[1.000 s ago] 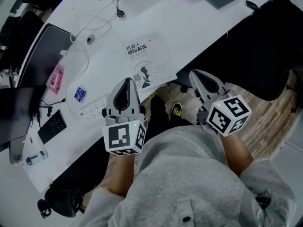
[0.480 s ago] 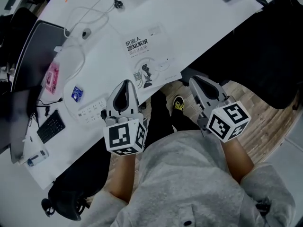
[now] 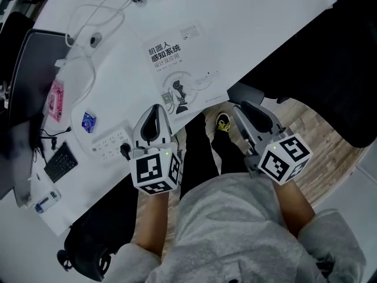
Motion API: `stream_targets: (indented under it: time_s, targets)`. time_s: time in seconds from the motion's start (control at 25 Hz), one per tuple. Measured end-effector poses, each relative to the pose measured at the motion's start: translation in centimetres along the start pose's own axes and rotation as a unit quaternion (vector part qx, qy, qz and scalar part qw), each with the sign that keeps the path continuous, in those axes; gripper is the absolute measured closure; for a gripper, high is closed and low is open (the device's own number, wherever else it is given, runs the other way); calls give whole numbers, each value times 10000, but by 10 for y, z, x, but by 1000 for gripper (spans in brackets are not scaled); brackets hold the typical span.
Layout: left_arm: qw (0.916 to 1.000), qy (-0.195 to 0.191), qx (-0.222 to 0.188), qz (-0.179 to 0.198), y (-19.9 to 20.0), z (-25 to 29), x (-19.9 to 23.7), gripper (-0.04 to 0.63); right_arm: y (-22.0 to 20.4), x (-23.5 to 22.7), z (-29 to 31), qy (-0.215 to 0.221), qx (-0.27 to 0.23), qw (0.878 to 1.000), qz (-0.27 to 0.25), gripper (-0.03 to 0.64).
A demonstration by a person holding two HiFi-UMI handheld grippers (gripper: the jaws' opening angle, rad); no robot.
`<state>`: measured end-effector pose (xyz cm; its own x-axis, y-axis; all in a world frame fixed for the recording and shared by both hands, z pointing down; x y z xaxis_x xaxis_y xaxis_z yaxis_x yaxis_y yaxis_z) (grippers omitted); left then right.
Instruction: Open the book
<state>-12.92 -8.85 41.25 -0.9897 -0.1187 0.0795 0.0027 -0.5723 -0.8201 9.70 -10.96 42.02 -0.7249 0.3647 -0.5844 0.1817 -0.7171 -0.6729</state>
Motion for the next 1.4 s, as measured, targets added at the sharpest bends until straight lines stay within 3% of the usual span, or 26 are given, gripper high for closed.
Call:
stream_targets:
  time_s: [0.64,1.4]
  targets:
    - [9959,28,848,-299,-63,47,19,580,-38,-32,38,-231,515,9977,369,509]
    - [9956,-225,894,-143,-66,59,27,581,-52,-26,66,-65,559,9946,875,505]
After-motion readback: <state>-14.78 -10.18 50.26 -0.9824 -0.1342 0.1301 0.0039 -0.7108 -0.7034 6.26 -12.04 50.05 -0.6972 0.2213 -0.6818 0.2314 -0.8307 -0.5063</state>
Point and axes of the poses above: the fingertips, and each gripper's own axes: z forward along the fingers, x to its left, y out of its top, the point moved 4 cm from there along -z, backward along the fingers, and after that the axes turned 5 degrees about -y, right-handed, at the moved point
